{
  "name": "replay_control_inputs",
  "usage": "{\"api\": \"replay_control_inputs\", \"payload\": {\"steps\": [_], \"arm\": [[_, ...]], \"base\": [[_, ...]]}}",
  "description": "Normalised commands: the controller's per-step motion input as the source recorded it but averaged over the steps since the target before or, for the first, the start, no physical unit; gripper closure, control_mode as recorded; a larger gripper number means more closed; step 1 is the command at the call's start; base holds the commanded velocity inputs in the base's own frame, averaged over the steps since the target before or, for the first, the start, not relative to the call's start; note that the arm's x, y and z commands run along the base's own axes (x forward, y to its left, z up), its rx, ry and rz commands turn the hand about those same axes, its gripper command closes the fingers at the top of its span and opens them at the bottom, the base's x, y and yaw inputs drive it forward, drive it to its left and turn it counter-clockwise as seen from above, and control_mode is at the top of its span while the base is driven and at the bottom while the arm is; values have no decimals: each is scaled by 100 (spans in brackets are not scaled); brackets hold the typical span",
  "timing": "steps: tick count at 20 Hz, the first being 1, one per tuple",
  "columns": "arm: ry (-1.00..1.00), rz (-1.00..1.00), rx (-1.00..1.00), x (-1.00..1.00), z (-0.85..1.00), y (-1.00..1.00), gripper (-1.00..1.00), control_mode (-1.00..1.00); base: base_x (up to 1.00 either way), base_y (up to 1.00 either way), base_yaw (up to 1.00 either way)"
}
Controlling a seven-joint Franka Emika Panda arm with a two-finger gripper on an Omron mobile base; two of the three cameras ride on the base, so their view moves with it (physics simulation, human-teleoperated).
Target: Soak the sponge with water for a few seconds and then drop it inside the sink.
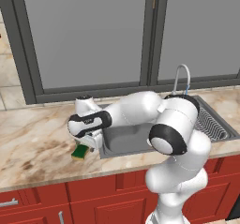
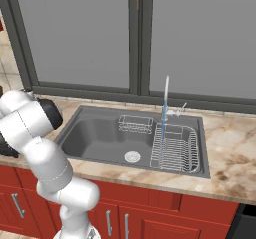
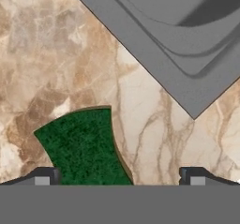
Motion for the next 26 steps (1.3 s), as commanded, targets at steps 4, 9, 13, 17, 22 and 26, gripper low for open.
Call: {"api": "replay_control_inputs", "payload": {"steps": [4, 9, 13, 17, 22, 26], "arm": [[3, 3, 0, 12, -4, 5, -100, -100], [-2, 0, 0, 2, -9, 16, -100, -100], [0, 0, 0, 2, -2, 12, -100, -100], [0, 0, -1, 0, 0, 0, -100, -100], [0, 2, -2, 0, 0, 0, -100, -100], [0, 1, -3, 0, -3, 0, -100, -100]], "base": [[0, 0, 0], [0, 0, 0], [0, 0, 0], [0, 0, 0], [0, 0, 0], [0, 0, 0]]}}
